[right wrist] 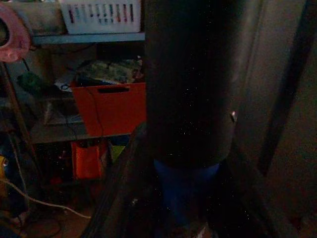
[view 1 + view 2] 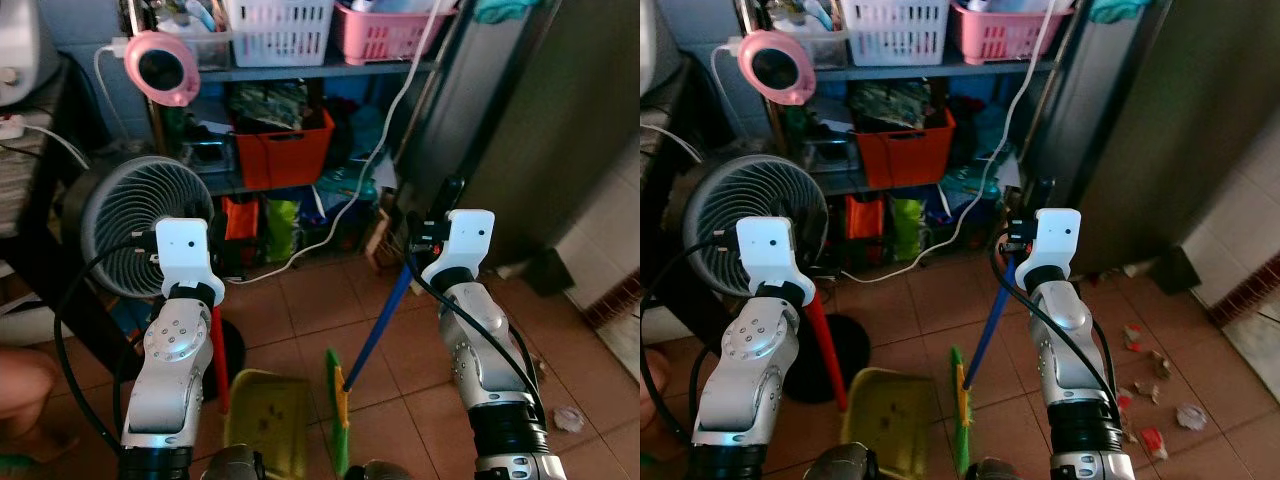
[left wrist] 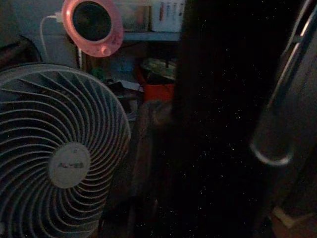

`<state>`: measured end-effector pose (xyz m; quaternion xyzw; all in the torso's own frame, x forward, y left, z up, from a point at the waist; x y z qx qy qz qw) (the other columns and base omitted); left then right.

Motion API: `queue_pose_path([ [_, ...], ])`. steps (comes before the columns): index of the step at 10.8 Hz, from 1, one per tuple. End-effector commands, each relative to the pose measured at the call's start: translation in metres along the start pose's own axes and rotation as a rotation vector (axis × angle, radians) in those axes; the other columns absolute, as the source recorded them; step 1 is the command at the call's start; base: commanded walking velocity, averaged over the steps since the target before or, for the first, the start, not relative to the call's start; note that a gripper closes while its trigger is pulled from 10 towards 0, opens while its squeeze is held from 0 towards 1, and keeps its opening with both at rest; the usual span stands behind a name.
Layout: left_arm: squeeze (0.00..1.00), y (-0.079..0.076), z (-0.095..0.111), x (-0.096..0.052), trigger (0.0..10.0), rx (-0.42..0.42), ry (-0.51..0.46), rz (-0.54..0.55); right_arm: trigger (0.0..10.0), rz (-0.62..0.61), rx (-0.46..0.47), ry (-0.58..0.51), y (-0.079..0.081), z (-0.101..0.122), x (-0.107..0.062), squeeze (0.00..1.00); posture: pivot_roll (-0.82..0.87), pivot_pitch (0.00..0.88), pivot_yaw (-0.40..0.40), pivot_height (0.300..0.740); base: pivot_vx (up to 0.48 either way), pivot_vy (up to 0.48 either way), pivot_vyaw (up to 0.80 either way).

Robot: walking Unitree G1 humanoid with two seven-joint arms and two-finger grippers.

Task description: Sweep floor

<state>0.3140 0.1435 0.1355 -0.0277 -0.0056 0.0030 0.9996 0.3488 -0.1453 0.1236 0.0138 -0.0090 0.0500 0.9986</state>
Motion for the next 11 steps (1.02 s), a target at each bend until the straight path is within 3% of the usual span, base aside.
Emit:
queue_pose_path([
  [1, 0.00, -0.0043, 0.0146, 0.0024, 10.0, -0.004, -0.056, -0.012, 10.0, -0.009, -0.002, -0.038, -0.0038, 0.0102, 0.0021, 0.00, 0.07, 0.038, -0.055, 0.740, 0.000, 0.000, 0.00],
  [3, 0.00, -0.0042, 0.0166, 0.0035, 10.0, -0.003, -0.063, -0.010, 10.0, -0.014, 0.004, -0.040, -0.0033, 0.0104, 0.0034, 0.00, 0.07, 0.036, -0.051, 0.740, 0.000, 0.000, 0.00],
  [11, 0.00, -0.0111, 0.0202, 0.0033, 10.0, -0.028, -0.076, -0.072, 10.0, -0.023, 0.003, -0.045, -0.0051, 0.0105, 0.0028, 0.00, 0.06, 0.033, -0.045, 0.740, 0.000, 0.000, -0.80],
])
Point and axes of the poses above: a point about 5 cm out from each wrist's last joint towards the gripper, its own x axis pointing out of the wrist towards the gripper, its own z axis along the axis of the wrist's last joint, y = z × x, the point moved 4 cm from there along x, pointing out of the wrist towards the gripper, and after that the axes turned 3 degrees about -x, right-handed, at the moved point
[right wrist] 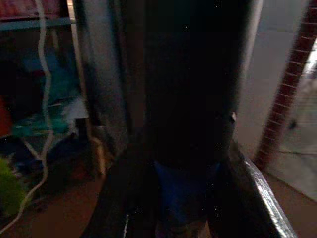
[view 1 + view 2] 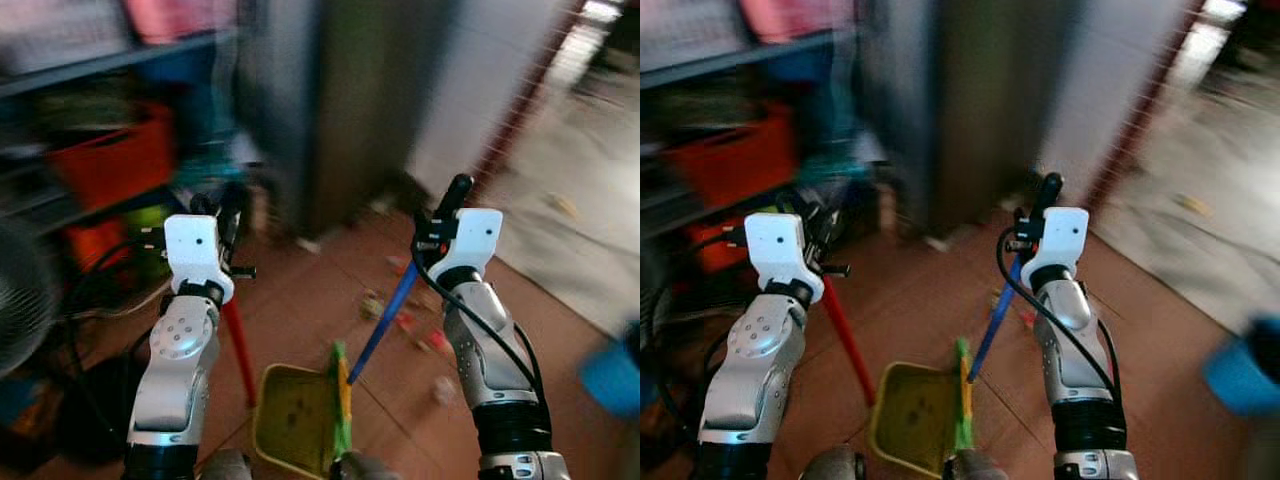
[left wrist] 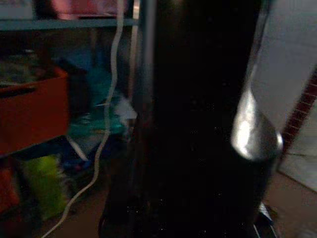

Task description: Sweep floor

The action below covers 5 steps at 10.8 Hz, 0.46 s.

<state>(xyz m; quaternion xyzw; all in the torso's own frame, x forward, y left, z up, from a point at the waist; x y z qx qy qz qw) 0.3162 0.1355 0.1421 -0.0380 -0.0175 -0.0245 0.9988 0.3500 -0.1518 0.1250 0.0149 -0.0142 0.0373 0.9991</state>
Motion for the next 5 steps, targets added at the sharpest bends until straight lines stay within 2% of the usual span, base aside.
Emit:
queue_pose_path([
  [1, 0.00, -0.0043, 0.0145, 0.0016, 10.0, -0.008, -0.056, -0.022, 10.0, 0.002, 0.002, -0.033, 0.0008, 0.0089, 0.0020, 0.00, 0.06, 0.036, -0.049, 0.740, 0.000, 0.000, -0.80],
  [3, 0.00, -0.0063, 0.0137, 0.0006, 10.0, -0.021, -0.057, -0.026, 10.0, 0.005, -0.002, -0.030, 0.0004, 0.0084, 0.0010, 0.00, 0.05, 0.034, -0.050, 0.740, 0.000, 0.000, -0.80],
  [5, 0.00, -0.0087, 0.0130, 0.0011, 10.0, -0.018, -0.057, -0.049, 10.0, -0.002, -0.001, -0.032, 0.0002, 0.0075, 0.0004, 0.00, 0.04, 0.024, -0.038, 0.740, 0.328, 0.000, -0.67],
])
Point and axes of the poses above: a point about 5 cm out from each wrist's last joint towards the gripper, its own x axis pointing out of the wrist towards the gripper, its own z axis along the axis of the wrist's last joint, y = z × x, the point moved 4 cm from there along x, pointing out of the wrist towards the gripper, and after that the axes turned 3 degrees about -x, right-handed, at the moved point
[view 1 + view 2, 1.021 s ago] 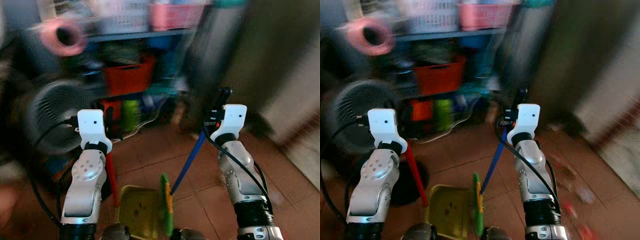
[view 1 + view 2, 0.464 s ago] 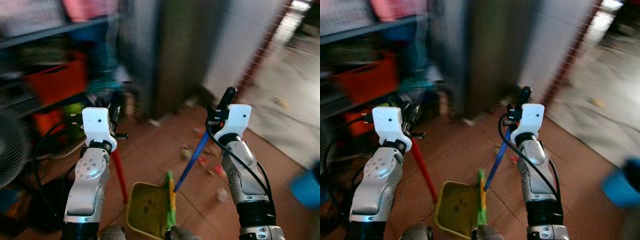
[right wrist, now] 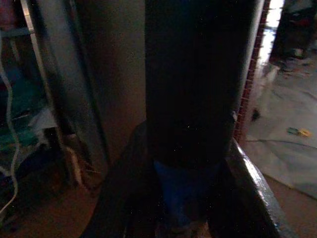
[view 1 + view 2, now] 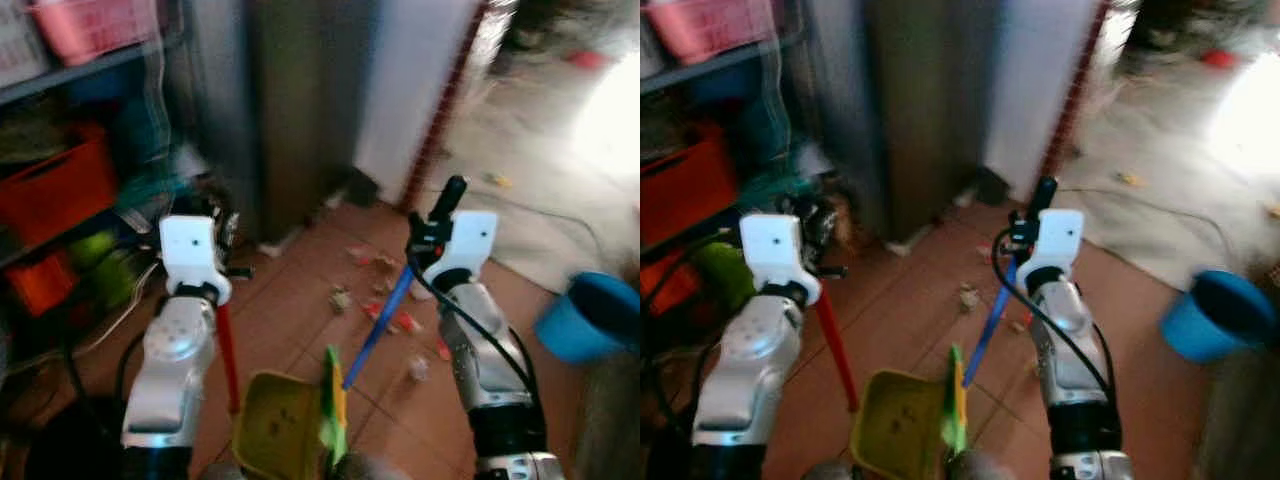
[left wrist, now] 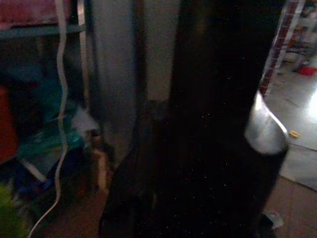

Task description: Sweep floor

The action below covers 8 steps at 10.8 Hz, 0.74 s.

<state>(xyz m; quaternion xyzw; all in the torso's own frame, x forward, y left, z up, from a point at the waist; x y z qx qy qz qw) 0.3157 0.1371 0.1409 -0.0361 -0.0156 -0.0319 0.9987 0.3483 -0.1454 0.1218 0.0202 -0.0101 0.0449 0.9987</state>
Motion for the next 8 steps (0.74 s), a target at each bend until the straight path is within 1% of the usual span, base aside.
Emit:
queue_pose_path([
  [1, 0.00, -0.0097, 0.0142, 0.0023, 10.0, -0.021, -0.062, -0.038, 10.0, -0.016, -0.011, -0.039, -0.0048, 0.0101, 0.0009, 0.00, 0.04, 0.020, -0.033, 0.740, 0.390, 0.000, 0.00],
  [2, 0.00, -0.0107, 0.0148, 0.0028, 10.0, -0.019, -0.065, -0.044, 10.0, -0.020, 0.001, -0.036, -0.0049, 0.0091, 0.0010, 0.00, 0.05, 0.015, -0.029, 0.740, 0.431, 0.000, -0.63],
  [4, 0.00, -0.0130, 0.0158, 0.0030, 10.0, -0.019, -0.070, -0.056, 10.0, -0.021, -0.006, -0.043, -0.0050, 0.0098, 0.0011, 0.00, 0.05, 0.014, -0.026, 0.740, 0.444, 0.000, -0.70],
  [7, 0.00, -0.0154, 0.0148, 0.0036, 10.0, -0.019, -0.072, -0.060, 10.0, -0.021, -0.007, -0.043, -0.0074, 0.0096, 0.0009, 0.00, 0.04, 0.000, -0.029, 0.740, 0.430, 0.000, 0.00],
  [8, 0.00, -0.0168, 0.0145, 0.0041, 10.0, -0.030, -0.072, -0.066, 10.0, -0.018, 0.006, -0.054, -0.0054, 0.0139, 0.0022, 0.00, 0.04, 0.002, -0.027, 0.740, 0.431, 0.000, 0.00],
])
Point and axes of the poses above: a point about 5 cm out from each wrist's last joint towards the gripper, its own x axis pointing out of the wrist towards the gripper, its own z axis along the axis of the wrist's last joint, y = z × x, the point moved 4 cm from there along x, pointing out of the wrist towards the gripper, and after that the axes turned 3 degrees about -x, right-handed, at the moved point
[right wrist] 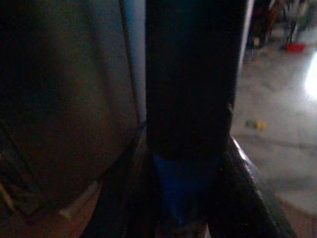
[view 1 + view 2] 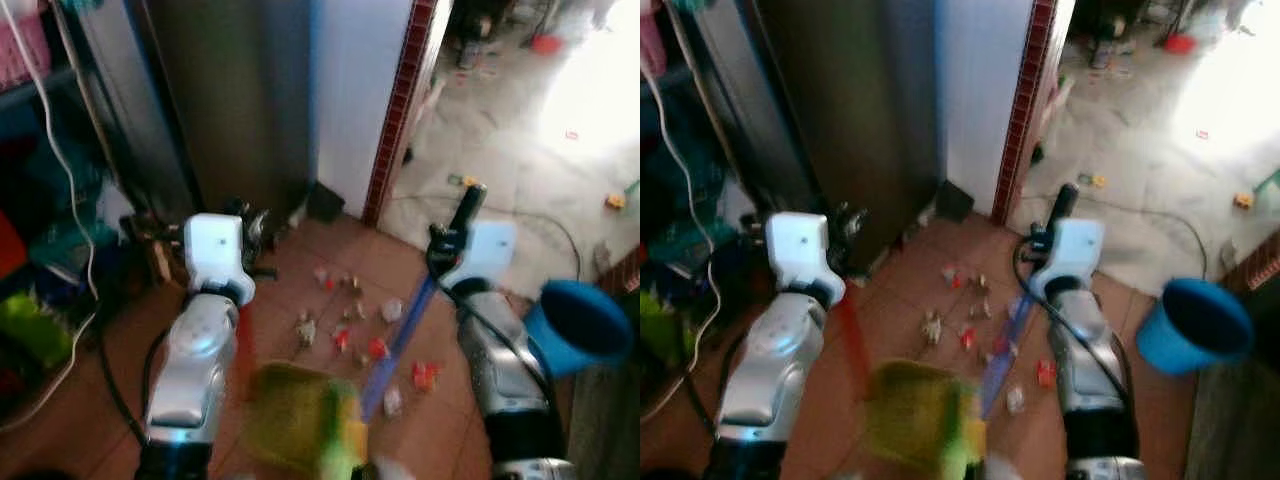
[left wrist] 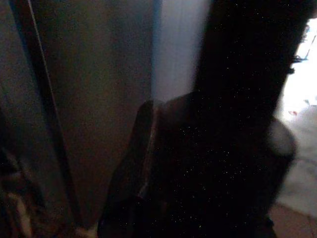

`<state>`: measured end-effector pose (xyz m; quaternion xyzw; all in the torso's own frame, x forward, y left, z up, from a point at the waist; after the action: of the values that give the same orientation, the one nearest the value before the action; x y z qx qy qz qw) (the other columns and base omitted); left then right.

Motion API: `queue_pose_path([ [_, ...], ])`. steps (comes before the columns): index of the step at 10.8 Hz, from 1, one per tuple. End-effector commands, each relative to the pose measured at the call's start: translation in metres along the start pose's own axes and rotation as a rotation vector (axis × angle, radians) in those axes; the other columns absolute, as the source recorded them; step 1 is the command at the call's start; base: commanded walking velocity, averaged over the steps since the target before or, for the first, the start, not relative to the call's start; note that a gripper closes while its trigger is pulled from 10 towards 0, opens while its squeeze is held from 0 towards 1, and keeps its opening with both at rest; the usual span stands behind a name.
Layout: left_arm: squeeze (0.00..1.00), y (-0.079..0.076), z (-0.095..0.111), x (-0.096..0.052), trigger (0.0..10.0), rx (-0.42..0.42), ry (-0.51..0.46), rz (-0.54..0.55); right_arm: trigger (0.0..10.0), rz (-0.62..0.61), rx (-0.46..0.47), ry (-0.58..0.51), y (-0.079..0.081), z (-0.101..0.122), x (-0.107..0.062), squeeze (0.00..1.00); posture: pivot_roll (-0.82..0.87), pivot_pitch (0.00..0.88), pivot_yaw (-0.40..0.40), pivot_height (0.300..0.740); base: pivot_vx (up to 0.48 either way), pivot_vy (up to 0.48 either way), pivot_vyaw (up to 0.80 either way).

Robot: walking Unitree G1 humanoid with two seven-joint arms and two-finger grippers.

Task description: Sweep floor

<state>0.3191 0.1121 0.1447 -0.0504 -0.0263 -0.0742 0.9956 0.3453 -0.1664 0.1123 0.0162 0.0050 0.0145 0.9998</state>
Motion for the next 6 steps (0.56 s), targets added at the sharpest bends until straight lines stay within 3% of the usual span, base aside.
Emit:
queue_pose_path([
  [1, 0.00, 0.010, 0.012, -0.001, 10.0, -0.005, -0.046, 0.037, 10.0, 0.043, 0.032, -0.102, 0.019, 0.030, 0.008, 0.00, 0.04, 0.002, -0.022, 0.740, 0.300, 0.000, 0.00],
  [4, 0.00, 0.015, 0.012, 0.001, 10.0, 0.005, -0.051, 0.074, 10.0, 0.036, 0.199, -0.141, 0.023, 0.067, 0.025, 0.00, 0.03, 0.005, -0.028, 0.740, 0.000, 0.000, 0.00],
  [6, 0.00, 0.015, 0.013, 0.000, 10.0, -0.010, -0.054, 0.084, 10.0, 0.051, 0.248, -0.176, 0.026, 0.093, 0.034, 0.00, 0.03, 0.004, -0.032, 0.740, 0.000, 0.000, 0.00],
])
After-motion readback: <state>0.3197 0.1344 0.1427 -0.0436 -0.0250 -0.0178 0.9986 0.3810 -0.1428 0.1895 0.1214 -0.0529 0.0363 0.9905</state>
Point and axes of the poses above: a point about 5 cm out from each wrist's last joint towards the gripper, its own x axis pointing out of the wrist towards the gripper, its own z axis along the axis of the wrist's last joint, y = z × x, the point moved 4 cm from there along x, pointing out of the wrist towards the gripper, and after that the axes turned 3 degrees about -x, right-handed, at the moved point
